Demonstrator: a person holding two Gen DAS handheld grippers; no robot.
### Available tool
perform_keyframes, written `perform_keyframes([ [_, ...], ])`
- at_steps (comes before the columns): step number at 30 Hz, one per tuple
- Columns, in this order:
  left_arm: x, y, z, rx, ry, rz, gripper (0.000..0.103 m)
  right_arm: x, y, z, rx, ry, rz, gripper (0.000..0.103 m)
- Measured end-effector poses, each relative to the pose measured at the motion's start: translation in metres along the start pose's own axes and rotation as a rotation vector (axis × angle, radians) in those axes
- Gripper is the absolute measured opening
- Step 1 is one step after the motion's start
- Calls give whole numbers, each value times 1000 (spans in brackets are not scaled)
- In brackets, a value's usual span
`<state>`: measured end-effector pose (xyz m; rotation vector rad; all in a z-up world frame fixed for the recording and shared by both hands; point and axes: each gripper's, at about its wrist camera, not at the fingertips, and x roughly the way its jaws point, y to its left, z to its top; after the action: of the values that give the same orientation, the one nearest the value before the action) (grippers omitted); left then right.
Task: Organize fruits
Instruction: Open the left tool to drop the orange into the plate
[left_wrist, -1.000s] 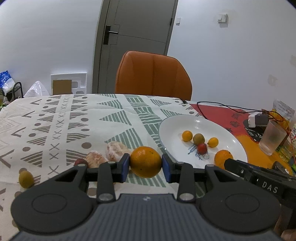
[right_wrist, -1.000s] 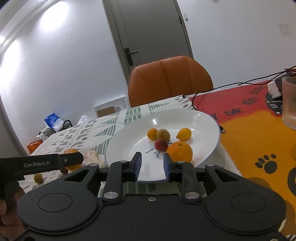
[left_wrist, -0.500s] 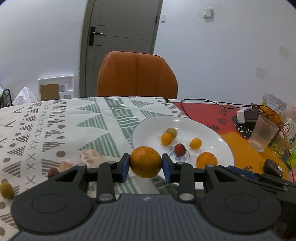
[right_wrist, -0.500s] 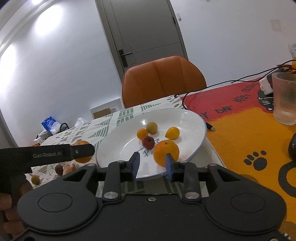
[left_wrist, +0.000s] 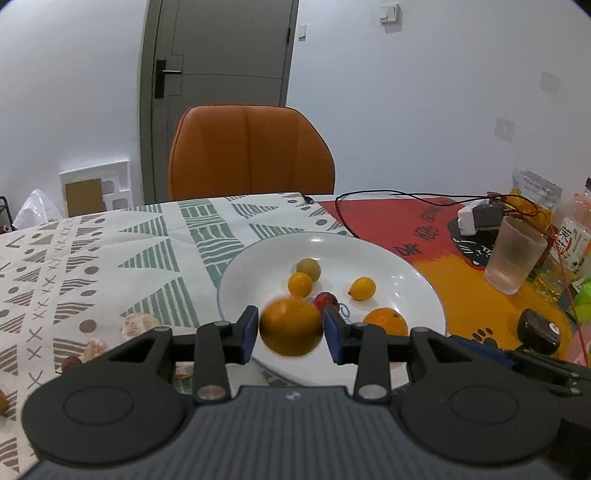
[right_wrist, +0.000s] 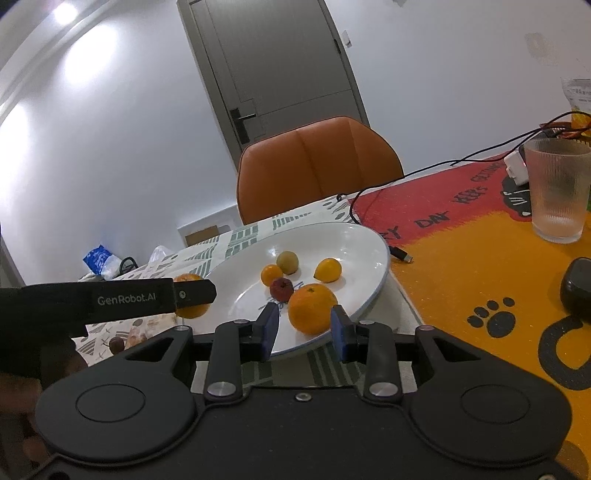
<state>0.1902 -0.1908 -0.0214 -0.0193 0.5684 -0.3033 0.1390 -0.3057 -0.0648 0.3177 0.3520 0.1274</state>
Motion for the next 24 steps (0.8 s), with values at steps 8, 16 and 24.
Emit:
perform_keyframes([
  [8,-6,9,-3,-14,4,49,57,0,2,-1,8,-10,11,39],
  [16,-19,34,-5,-50,-16,118,74,2,17,0,-21,-14,27,49],
  [24,-37,59,-8,-78,-32,160,76,5,37,0,-46,-8,55,54],
])
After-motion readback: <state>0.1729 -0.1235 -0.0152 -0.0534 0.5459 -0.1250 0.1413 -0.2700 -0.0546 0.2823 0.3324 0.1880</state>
